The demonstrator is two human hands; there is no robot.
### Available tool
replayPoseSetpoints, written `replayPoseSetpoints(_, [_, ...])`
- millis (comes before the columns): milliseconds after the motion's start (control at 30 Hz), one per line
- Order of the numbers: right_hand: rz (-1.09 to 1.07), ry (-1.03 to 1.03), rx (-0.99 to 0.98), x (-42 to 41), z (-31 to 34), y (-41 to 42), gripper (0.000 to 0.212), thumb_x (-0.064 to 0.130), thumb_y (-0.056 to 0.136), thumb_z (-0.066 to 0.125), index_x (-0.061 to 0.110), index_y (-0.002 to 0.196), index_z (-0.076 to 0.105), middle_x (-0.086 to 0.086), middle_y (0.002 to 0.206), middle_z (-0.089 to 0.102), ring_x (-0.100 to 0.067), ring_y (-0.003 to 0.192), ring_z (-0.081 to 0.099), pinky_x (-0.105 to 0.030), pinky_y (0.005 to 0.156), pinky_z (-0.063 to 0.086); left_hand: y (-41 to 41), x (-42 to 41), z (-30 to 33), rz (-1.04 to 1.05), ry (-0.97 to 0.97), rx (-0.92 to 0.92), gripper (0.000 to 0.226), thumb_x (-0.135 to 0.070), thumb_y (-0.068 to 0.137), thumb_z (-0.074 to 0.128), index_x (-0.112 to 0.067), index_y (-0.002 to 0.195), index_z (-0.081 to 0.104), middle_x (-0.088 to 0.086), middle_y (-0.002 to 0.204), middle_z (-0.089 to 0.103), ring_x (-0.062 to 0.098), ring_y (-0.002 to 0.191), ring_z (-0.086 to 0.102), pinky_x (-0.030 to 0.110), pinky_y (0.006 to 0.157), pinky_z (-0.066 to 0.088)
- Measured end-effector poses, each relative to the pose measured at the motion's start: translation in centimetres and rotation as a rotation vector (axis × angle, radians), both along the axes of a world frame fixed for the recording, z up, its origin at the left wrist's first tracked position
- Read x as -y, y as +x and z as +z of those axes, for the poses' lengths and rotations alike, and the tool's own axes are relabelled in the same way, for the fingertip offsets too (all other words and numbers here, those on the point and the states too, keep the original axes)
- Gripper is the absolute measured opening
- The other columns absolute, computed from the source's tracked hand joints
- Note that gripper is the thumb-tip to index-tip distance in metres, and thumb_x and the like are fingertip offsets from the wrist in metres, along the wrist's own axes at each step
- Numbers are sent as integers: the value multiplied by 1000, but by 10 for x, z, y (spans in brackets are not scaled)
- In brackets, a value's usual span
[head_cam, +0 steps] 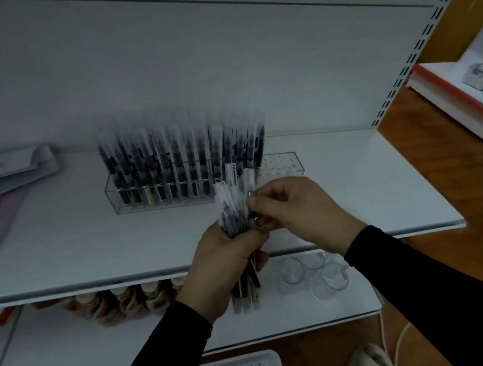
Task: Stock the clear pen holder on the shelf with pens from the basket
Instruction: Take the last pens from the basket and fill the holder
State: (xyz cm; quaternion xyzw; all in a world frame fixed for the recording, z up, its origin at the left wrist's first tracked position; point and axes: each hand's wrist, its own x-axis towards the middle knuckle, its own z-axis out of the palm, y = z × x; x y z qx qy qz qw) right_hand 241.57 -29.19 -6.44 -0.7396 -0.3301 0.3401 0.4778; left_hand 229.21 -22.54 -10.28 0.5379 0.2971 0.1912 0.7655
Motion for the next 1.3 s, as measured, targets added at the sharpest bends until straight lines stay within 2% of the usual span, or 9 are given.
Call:
replayPoseSetpoints(133, [-145, 53, -69, 1, 8, 15, 17, 21, 90, 66, 8, 79, 70, -6, 74, 72, -13, 66, 67, -21, 62, 55, 1, 0, 1, -2, -72, -11, 18, -11, 89, 64, -5, 73, 57, 7, 59, 55, 20, 52, 57, 27, 52, 48])
replayPoseSetpoints(200, [-238, 115, -79, 0, 14, 27, 16, 20, 90, 66, 9, 79, 70, -8, 75, 73, -14, 66, 66, -22, 62, 53, 1, 1, 1, 4, -95, -19, 18, -11, 89, 63, -2, 75, 57, 9, 61, 57, 19, 51, 57, 26, 50, 48])
replayPoseSetpoints(400, [-400, 336, 84, -6, 38, 60, 16, 17, 91, 63, 8, 80, 71, -8, 73, 72, -14, 68, 68, -25, 70, 56, 0, 0, -2, 77, -126, -48, 17, -4, 90, 58, -2, 73, 58, 7, 58, 57, 18, 48, 54, 26, 46, 46])
replayPoseSetpoints(500, [-379, 340, 271, -13, 40, 64, 15, 19, 91, 63, 9, 83, 72, -5, 75, 74, -13, 72, 71, -34, 79, 59, 1, -1, -3, 87, -130, -54, 15, -5, 89, 59, -3, 74, 57, 6, 58, 55, 18, 49, 54, 27, 47, 46])
replayPoseSetpoints(600, [-328, 308, 394, -19, 39, 62, 14, 22, 91, 63, 12, 88, 72, 0, 78, 74, -11, 75, 72, -36, 81, 59, 1, -1, -6, 85, -98, -70, 16, -6, 89, 60, -3, 74, 55, 6, 57, 53, 18, 48, 54, 28, 48, 45])
replayPoseSetpoints(833, [-256, 250, 597, -27, 33, 57, 12, 26, 93, 62, 17, 89, 69, 7, 79, 71, -2, 72, 67, -11, 71, 51, 0, -2, -7, 70, -44, -95, 19, -7, 89, 60, -3, 71, 54, 7, 54, 53, 18, 48, 54, 29, 50, 45])
replayPoseSetpoints(1000, [-204, 185, 689, -30, 24, 55, 18, 26, 93, 60, 13, 92, 71, 2, 81, 71, -8, 75, 66, -12, 70, 49, -1, -2, -6, 67, -23, -100, 19, -7, 89, 60, -3, 71, 54, 6, 53, 53, 17, 47, 53, 27, 50, 45])
replayPoseSetpoints(1167, [-176, 153, 756, -30, 15, 52, 17, 24, 94, 61, 12, 95, 72, 3, 83, 70, -6, 75, 63, -1, 69, 43, -1, -2, -6, 68, -37, -99, 19, -7, 89, 59, -3, 72, 53, 6, 55, 52, 16, 47, 53, 27, 49, 44])
replayPoseSetpoints(1300, [-159, 137, 747, -29, 9, 48, 16, 22, 93, 62, 11, 95, 73, 3, 81, 69, -5, 74, 62, 2, 67, 40, -1, -3, -5, 74, -39, -107, 19, -7, 89, 59, -3, 72, 54, 8, 56, 53, 16, 46, 53, 25, 47, 45])
